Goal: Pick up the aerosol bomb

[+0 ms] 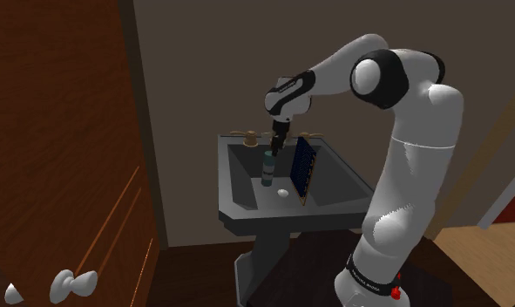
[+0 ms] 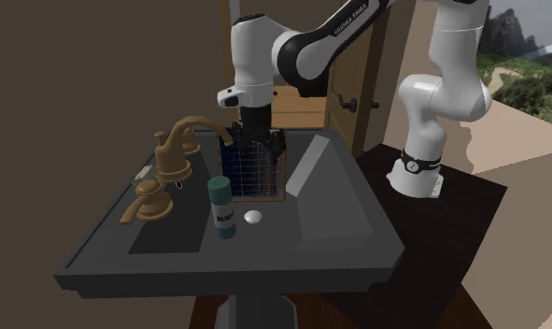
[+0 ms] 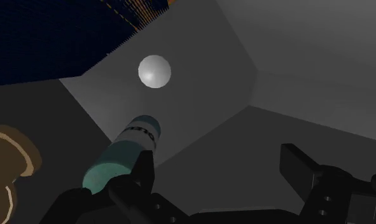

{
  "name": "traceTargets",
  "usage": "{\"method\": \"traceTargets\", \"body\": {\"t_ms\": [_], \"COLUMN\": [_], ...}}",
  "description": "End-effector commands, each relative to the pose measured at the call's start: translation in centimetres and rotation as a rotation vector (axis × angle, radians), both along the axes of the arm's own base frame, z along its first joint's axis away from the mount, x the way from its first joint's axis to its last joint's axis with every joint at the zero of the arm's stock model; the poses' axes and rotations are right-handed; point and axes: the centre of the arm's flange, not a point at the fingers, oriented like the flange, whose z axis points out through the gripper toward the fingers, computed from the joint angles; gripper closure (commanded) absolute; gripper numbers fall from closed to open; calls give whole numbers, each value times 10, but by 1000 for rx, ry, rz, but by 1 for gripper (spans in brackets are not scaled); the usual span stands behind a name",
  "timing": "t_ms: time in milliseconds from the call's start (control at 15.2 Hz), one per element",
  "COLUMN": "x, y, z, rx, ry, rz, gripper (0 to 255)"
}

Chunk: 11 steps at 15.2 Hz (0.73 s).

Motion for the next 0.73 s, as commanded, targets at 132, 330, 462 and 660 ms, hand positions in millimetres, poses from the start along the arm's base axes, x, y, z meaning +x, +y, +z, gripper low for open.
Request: {"method": "traceTargets", "body": {"t_ms": [132, 330, 462, 660], "x": [33, 55, 71, 76], "y": [-33, -59, -76, -81], "z": [-26, -44, -56, -71], "rx": [-7, -13, -16, -18], "ry": [-5, -9, -11, -12], "rz": [18, 30, 38, 41], "gripper": [0, 0, 0, 0]}}
